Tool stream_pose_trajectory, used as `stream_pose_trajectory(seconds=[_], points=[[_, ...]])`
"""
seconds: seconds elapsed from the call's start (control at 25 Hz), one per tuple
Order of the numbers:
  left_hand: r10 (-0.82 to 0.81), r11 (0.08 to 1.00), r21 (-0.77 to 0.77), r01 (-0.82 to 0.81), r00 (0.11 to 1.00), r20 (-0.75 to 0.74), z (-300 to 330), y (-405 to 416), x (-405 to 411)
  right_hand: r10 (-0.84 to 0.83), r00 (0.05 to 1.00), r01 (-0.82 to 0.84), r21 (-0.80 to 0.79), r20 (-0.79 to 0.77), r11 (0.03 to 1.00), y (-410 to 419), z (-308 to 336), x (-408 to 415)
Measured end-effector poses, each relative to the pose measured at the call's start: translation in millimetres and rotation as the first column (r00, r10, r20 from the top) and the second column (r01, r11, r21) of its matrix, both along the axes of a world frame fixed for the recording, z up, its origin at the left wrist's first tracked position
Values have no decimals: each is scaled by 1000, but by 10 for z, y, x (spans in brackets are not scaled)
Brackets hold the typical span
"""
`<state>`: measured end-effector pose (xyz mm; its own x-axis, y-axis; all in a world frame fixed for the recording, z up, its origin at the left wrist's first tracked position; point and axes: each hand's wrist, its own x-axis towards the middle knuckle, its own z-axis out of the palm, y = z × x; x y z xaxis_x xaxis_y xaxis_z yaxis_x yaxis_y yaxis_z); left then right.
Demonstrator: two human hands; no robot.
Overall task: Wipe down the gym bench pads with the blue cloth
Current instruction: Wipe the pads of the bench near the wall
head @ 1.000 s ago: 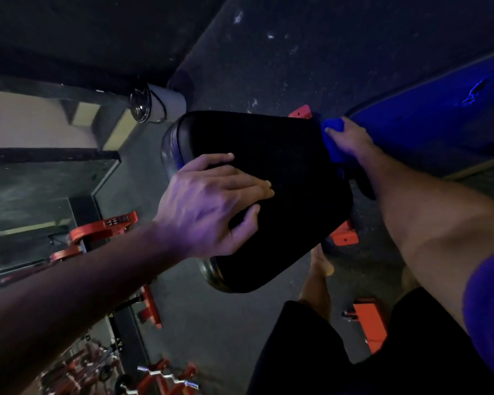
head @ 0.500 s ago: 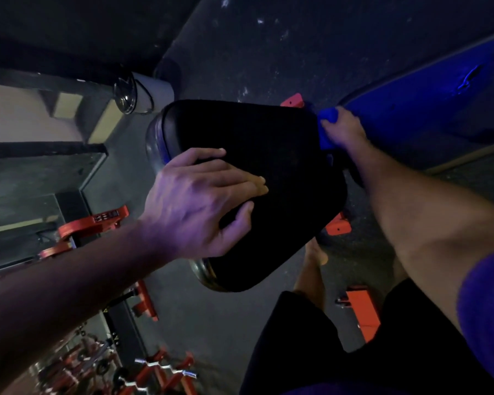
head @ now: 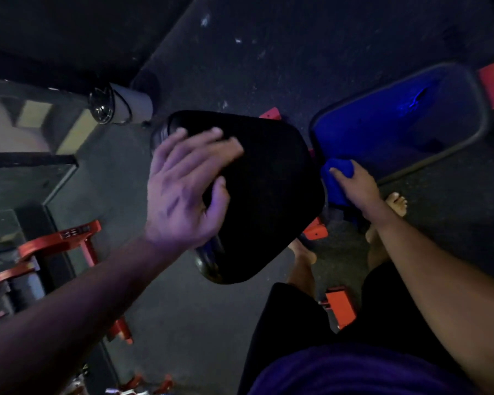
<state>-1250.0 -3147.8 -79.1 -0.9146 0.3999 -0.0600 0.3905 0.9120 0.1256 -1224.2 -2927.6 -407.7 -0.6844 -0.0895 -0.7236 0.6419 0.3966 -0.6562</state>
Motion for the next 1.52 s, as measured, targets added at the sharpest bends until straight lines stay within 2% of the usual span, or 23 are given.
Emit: stream_pose_trajectory(seconds=[0.08,0.16,0.36,0.44,0.56,0.64,0.76,0.8,0.88,0.96,1.04,1.12,1.32,1.4,1.52], points=[[288,958,21,-287,955,-66,9,55,53,-226,974,226,-7,-13,974,92,135,-55],[475,878,68,-474,880,0,-5,93,71,-291,957,290,-57,-4,955,156,175,-81],[443,896,29,-443,897,2,-53,23,26,-208,977,213,-136,50,967,-388,228,228],[438,897,61,-438,899,13,-65,31,25,-209,976,213,-83,56,973,-585,221,273],[474,866,166,-472,880,27,-50,19,40,-188,982,188,-88,11,978,-475,395,92],[572,775,295,-558,819,47,-71,-1,48,-229,971,217,-142,-69,966,-288,733,-102],[778,457,491,-741,601,183,-94,-47,32,-298,897,168,-372,-326,913,-309,1723,-419],[791,393,522,-757,568,228,-99,-71,26,-299,856,103,-429,-422,898,-426,2037,-453],[758,396,553,-733,601,255,-119,-100,34,-241,773,-73,-459,-587,885,-761,2459,-452],[715,402,570,-717,635,294,-134,-128,24,-142,786,-165,-426,-601,890,-1120,2662,-535],[685,416,571,-708,656,315,-142,-169,17,-153,827,-136,-456,-542,880,-1270,2731,-662],[672,423,566,-708,664,329,-137,-175,14,-155,809,-145,-448,-568,882,-1190,2657,-496],[687,472,540,-697,675,270,-135,-165,13,-125,779,-192,-424,-614,885,-736,2433,772],[690,476,534,-699,673,267,-121,-148,25,-141,826,-117,-410,-546,904,-834,2414,536],[690,471,544,-695,674,264,-108,-127,28,-191,864,-13,-398,-467,917,-1192,2482,-335]])
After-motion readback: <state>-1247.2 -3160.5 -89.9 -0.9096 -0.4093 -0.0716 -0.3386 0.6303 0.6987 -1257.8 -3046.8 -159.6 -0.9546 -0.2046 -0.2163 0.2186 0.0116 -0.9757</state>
